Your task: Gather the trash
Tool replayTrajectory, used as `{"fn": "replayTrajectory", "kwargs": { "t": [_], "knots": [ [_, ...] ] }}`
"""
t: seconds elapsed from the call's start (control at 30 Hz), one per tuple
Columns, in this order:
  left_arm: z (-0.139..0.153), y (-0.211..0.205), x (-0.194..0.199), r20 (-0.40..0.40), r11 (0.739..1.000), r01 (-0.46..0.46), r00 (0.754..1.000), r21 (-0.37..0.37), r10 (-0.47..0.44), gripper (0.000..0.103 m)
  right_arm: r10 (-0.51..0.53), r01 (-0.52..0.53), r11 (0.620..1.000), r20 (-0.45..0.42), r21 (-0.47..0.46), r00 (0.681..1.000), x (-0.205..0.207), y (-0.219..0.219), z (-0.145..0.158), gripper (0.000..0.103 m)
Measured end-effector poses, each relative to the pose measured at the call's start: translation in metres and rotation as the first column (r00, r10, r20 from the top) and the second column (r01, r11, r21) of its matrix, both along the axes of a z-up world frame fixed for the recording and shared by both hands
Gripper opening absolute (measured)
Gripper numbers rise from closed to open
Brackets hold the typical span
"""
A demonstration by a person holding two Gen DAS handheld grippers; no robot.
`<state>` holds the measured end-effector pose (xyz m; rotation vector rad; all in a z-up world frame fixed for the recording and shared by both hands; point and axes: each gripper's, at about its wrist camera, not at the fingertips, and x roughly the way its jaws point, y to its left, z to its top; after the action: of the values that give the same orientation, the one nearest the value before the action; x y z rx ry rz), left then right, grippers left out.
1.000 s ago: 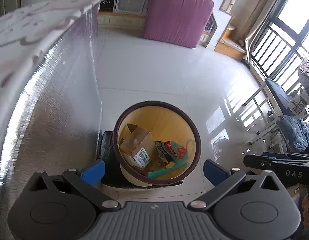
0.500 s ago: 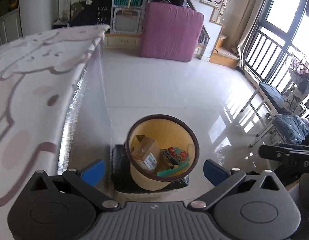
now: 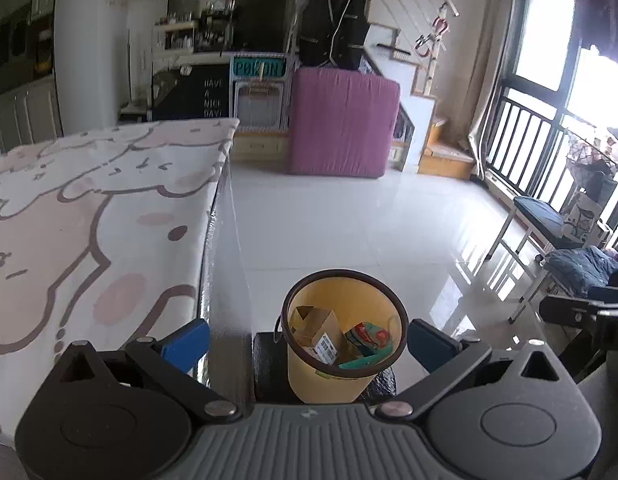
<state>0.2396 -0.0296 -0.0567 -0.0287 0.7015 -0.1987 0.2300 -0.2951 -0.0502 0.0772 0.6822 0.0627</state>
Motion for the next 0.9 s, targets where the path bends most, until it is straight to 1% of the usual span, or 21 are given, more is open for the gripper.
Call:
{"fn": "replayTrajectory", "kwargs": {
  "t": [0.13, 0.3, 0.43, 0.6, 0.9],
  "knots": [
    [-0.006, 0.005, -0.021, 0.036, 1.000, -0.018, 0.999, 0.021, 0.017, 0.103, -0.021, 0.022, 1.000, 0.030, -0.021, 0.999, -0.023, 0.004, -0.002, 0.103],
    [-0.011, 0.015, -0.042, 0.057, 0.999, -0.049, 0.997, -0.003, 0.049, 0.103, -0.030, 0.032, 0.999, 0.051, -0.040, 0.998, -0.048, 0.010, -0.004, 0.103],
    [-0.011, 0.017, -0.056, 0.075, 0.998, -0.066, 0.995, 0.009, 0.065, 0.103, -0.042, 0.045, 0.998, 0.064, -0.045, 0.997, -0.063, 0.013, -0.005, 0.103],
    [-0.014, 0.019, -0.069, 0.081, 0.997, -0.073, 0.994, 0.010, 0.072, 0.103, -0.057, 0.061, 0.997, 0.075, -0.047, 0.996, -0.079, 0.013, -0.008, 0.103],
    [-0.019, 0.017, -0.084, 0.083, 0.997, -0.064, 0.995, 0.033, 0.061, 0.103, -0.062, 0.065, 0.996, 0.063, -0.058, 0.996, -0.095, 0.015, -0.014, 0.103]
  ]
}}
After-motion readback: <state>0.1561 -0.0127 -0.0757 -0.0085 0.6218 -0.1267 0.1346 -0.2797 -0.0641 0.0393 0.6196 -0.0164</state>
